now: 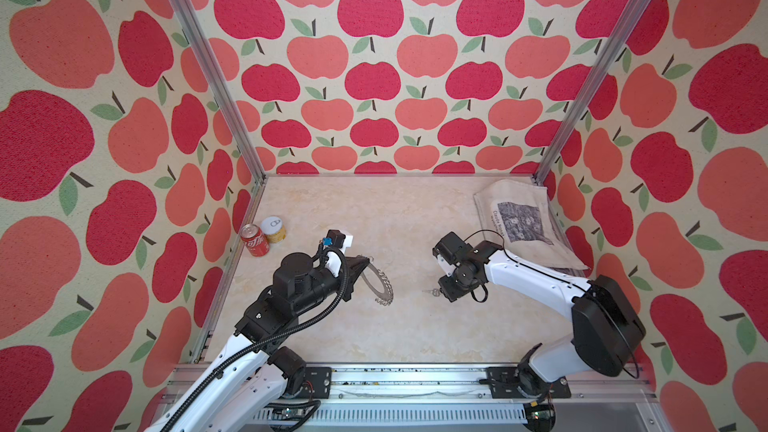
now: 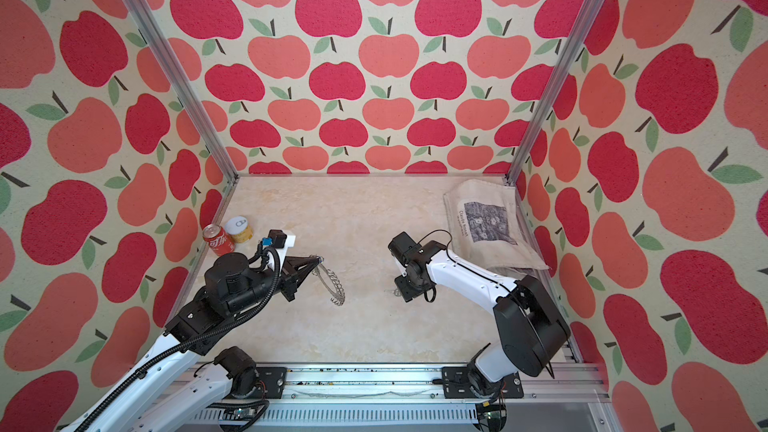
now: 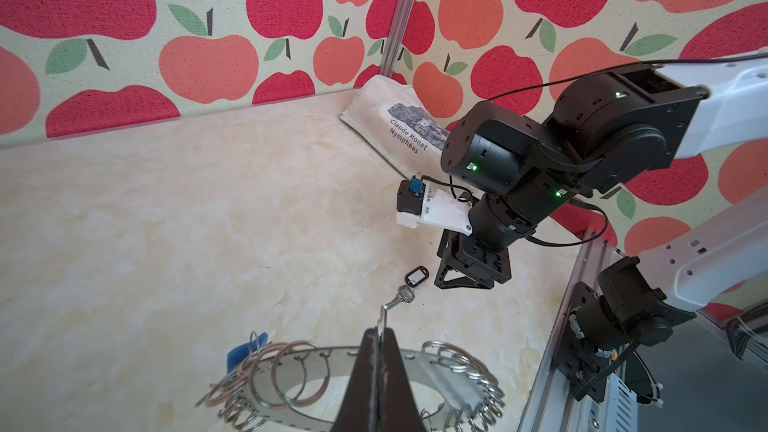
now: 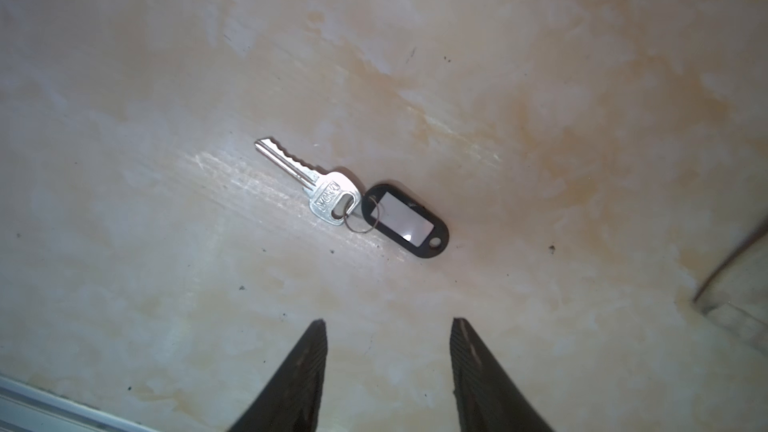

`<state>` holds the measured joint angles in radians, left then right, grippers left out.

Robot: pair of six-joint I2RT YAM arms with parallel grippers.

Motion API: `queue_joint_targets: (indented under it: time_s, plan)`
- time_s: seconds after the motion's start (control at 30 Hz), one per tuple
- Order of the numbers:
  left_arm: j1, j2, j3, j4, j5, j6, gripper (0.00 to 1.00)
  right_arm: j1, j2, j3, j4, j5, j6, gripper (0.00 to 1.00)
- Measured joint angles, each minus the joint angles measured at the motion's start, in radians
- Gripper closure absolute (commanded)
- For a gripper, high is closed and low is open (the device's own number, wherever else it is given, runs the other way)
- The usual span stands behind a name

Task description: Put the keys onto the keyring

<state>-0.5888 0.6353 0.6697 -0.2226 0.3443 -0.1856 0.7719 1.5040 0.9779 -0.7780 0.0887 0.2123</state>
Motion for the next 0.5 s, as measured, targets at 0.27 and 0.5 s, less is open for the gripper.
queue_joint_targets:
  time_s: [0.27, 0.5]
  plan:
    - [0.0, 0.0, 0.0, 0.0, 0.0, 0.0, 1.0, -0.035, 0.03, -0.034, 0.079, -0.127, 0.101, 0.44]
    - [0.0, 0.0, 0.0, 0.0, 0.0, 0.0, 1.0, -0.041, 0.022, -0.141, 0.248, -0.226, 0.37, 0.55]
